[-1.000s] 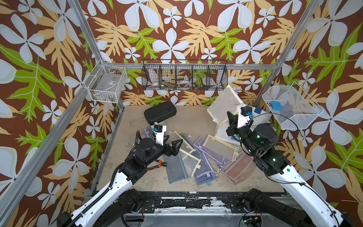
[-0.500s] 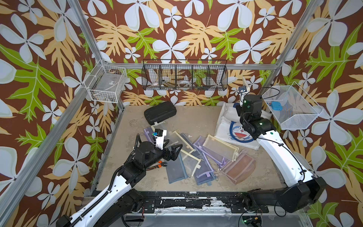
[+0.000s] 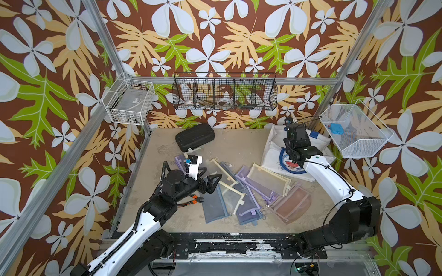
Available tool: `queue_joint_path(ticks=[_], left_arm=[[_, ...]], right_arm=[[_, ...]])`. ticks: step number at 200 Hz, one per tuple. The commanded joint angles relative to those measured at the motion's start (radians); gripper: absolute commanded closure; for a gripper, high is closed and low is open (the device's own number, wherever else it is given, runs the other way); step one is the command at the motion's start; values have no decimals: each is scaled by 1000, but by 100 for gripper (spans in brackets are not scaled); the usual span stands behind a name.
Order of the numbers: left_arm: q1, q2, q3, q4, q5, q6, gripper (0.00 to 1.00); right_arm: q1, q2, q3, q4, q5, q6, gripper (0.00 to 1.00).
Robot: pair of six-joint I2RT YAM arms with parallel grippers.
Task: Put the pencil pouch into the canvas bag
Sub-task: Place the pencil case in the canvas bag, then pick up the pencil case from the pencil case.
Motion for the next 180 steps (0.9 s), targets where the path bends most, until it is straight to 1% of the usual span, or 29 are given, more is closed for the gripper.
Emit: queue_joint_path(ticks=[1, 6, 13, 15, 19, 27, 36, 46, 61, 97, 117, 134, 144, 161, 180], left_arm=[[10, 13, 0, 36, 33, -19, 1], [12, 18, 0, 35, 33, -21, 1], [12, 22, 0, 35, 33, -22, 0], [13, 23, 0, 35, 32, -22, 0], [13, 26, 1, 34, 31, -22, 0], [13, 31, 0, 30, 25, -24, 0], [13, 39, 1, 23, 15, -25, 0], [14, 51, 1, 10, -1, -27, 1], [14, 79, 14, -31, -46, -28, 1], [14, 181, 66, -168, -148, -21, 3], [15, 225, 88, -250, -240, -22, 5], [20, 215, 80, -292, -298, -33, 6], [30, 202, 66, -312, -297, -49, 7], [48, 173, 31, -343, -289, -90, 8], [53, 135, -21, -364, -271, -151, 8]], right_arm=[[0, -18, -2, -12, -8, 43, 83], [0, -24, -4, -13, -10, 48, 76], [0, -31, -7, -13, -13, 54, 62], [0, -34, -7, -14, -14, 55, 59], [0, -38, -7, -16, -17, 59, 50], [0, -46, -8, -21, -23, 64, 40], [0, -56, -7, -27, -33, 72, 32], [0, -68, -7, -37, -48, 79, 28], [0, -99, -9, -51, -87, 100, 24], [1, -215, -34, -73, -238, 156, 24], [25, -285, -67, -83, -339, 191, 23], [99, -338, -121, -73, -392, 198, 22], [155, -361, -156, -69, -409, 206, 22], [246, -391, -217, -54, -477, 236, 22], [350, -432, -306, 7, -546, 278, 21]])
